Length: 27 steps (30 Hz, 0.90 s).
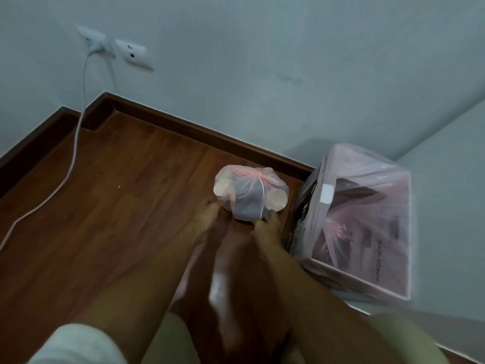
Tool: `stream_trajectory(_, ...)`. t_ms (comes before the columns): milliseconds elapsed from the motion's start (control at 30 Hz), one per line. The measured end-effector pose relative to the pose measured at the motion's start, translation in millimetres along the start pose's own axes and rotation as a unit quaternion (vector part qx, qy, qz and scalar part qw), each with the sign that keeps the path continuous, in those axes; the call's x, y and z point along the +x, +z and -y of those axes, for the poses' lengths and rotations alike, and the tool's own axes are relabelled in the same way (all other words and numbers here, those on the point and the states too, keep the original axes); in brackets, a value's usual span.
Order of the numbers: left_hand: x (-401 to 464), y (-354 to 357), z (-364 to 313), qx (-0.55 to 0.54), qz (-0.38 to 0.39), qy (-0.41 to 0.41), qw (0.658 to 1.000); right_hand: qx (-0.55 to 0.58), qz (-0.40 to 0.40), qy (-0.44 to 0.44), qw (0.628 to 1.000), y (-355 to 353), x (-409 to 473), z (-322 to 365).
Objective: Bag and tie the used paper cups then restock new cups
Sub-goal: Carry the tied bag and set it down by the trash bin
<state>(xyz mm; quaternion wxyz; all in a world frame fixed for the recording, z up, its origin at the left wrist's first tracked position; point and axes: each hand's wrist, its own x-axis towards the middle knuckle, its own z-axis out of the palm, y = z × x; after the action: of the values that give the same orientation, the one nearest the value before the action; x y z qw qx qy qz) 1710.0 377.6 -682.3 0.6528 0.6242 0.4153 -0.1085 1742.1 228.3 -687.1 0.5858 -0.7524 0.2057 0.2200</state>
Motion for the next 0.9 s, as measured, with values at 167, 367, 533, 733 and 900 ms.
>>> stream_trajectory(167, -102.8, -23.2, -84.4, -0.013, -0.079, 0.014, 0.997, -0.055, 0.083, -0.047, 0.994, -37.6, -87.4, 100.3)
stream_trajectory(367, -262.3, -49.5, -203.4, 0.022, -0.075, 0.037, 0.996, -0.108, 0.039, -0.087, 0.990, -108.2, -218.6, 233.8)
stream_trajectory(533, -391.6, -58.8, -287.3, 0.045, -0.051, 0.052, 0.996, -0.095, 0.030, -0.070, 0.993, -164.4, -329.3, 318.4)
stream_trajectory(733, -500.8, -48.6, -353.8, 0.073, -0.011, 0.075, 0.994, -0.075, -0.004, -0.091, 0.993, -225.0, -427.9, 385.8)
stream_trajectory(900, -548.0, -5.9, -375.7, 0.117, 0.028, 0.117, 0.986, -0.054, -0.044, -0.137, 0.988, -287.6, -459.2, 402.3)
